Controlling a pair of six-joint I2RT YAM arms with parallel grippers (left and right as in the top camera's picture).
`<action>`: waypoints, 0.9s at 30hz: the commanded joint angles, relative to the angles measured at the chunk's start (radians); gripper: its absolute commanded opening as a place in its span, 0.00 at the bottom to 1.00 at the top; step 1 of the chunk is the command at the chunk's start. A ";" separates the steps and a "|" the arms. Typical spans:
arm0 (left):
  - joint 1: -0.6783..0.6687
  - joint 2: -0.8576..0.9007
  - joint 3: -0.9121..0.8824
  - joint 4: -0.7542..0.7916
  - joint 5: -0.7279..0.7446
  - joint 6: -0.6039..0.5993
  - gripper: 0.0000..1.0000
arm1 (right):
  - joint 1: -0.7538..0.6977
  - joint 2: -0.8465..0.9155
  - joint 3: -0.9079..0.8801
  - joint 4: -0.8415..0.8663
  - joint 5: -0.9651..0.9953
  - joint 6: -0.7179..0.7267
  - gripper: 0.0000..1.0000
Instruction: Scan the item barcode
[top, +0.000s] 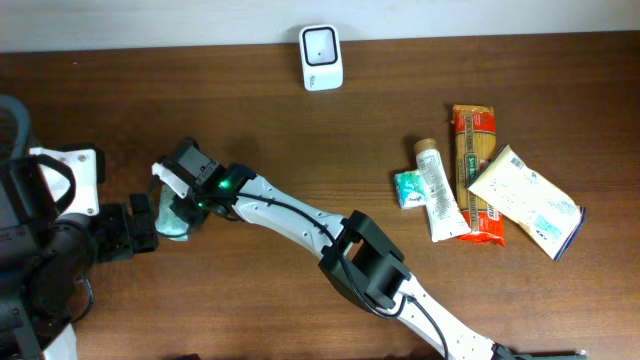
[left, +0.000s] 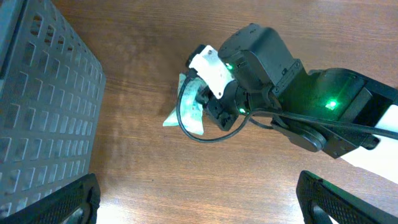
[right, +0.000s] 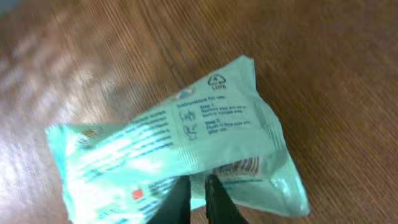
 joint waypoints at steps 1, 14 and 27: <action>0.003 -0.003 0.006 0.000 -0.007 0.016 0.99 | 0.001 0.019 0.006 -0.057 0.023 -0.008 0.04; 0.003 -0.003 0.006 0.000 -0.007 0.016 0.99 | -0.039 0.021 0.131 -0.016 -0.008 -0.083 0.87; 0.003 -0.003 0.006 0.000 -0.007 0.016 0.99 | -0.087 0.106 0.151 -0.293 -0.001 -0.179 0.84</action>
